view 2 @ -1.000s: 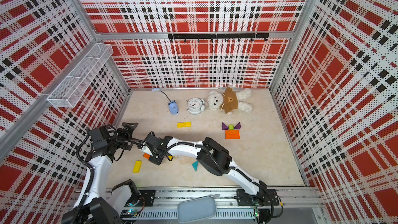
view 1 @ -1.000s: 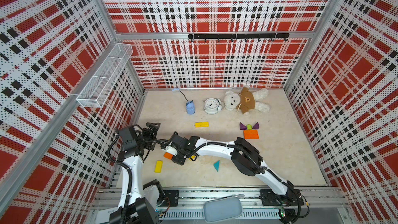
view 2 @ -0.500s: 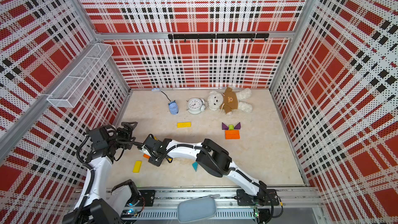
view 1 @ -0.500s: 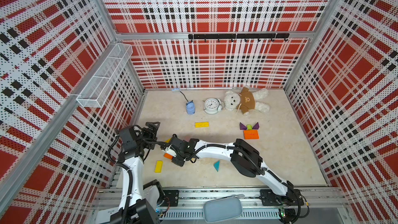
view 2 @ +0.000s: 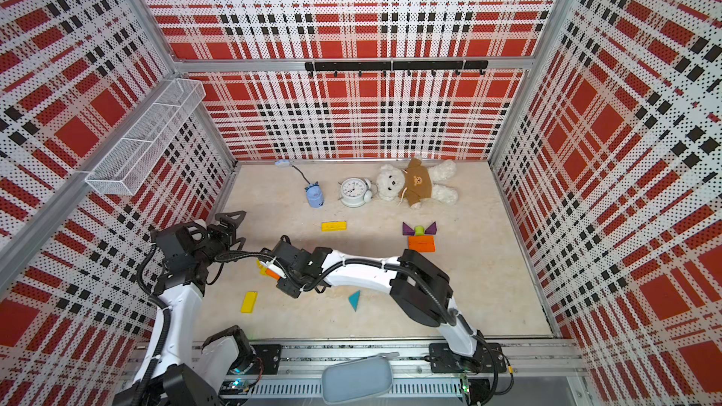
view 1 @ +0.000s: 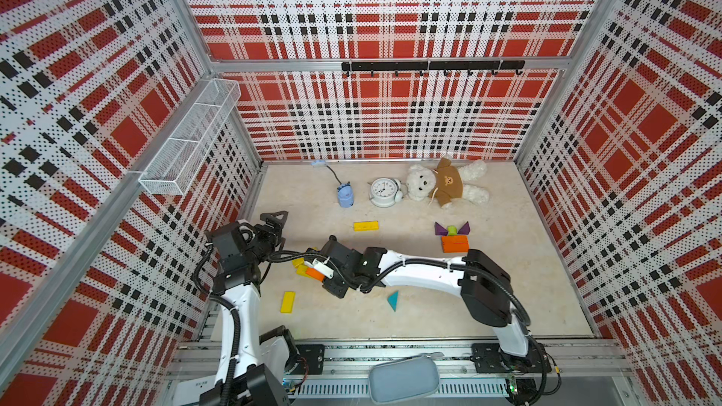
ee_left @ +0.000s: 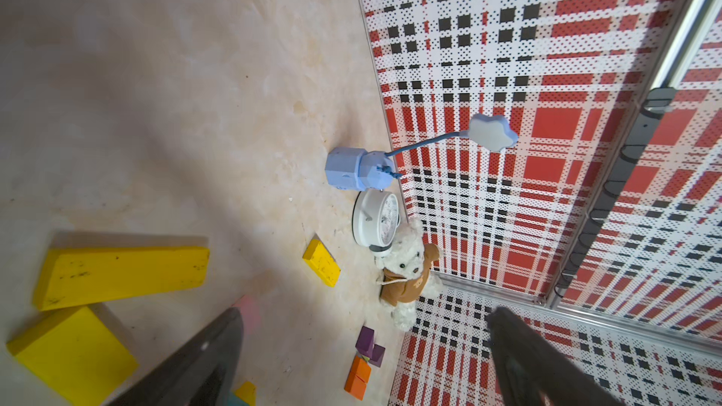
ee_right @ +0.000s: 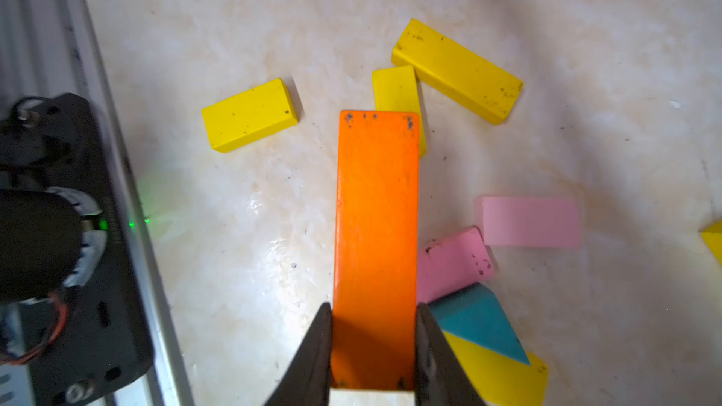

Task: Assemble a carrot with building blocks
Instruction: Pick up the building block from the center of the board, then place the building block at the center of the board.

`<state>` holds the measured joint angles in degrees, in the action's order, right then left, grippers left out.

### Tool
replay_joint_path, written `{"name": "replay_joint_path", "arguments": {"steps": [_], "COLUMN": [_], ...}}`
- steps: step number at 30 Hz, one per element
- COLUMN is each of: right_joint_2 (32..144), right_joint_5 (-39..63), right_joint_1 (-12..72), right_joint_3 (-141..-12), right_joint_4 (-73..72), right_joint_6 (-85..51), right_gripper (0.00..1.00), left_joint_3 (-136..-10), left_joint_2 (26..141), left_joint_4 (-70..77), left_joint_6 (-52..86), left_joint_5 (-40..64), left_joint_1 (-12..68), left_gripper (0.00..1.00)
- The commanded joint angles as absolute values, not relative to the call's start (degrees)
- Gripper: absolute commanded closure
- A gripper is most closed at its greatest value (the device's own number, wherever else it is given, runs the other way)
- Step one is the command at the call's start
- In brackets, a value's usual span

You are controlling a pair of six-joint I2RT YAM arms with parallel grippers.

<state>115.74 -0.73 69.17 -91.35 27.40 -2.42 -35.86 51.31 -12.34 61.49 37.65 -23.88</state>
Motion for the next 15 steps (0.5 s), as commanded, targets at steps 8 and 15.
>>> {"name": "replay_joint_path", "arguments": {"steps": [8, 15], "right_joint_2": [97.2, 99.6], "right_joint_5": [-4.6, -4.7], "right_joint_1": [55.4, 50.1], "right_joint_3": [-66.0, -62.2], "right_joint_4": [22.5, 24.7], "right_joint_6": [-5.3, -0.2], "right_gripper": [0.70, 0.69], "left_joint_3": [-47.2, -59.7], "left_joint_2": [59.0, 75.1], "left_joint_4": [-8.3, -9.4], "left_joint_6": [57.1, 51.7], "left_joint_5": [23.3, 17.0], "left_joint_1": [0.5, 16.8], "left_gripper": [0.00, 0.00]}}
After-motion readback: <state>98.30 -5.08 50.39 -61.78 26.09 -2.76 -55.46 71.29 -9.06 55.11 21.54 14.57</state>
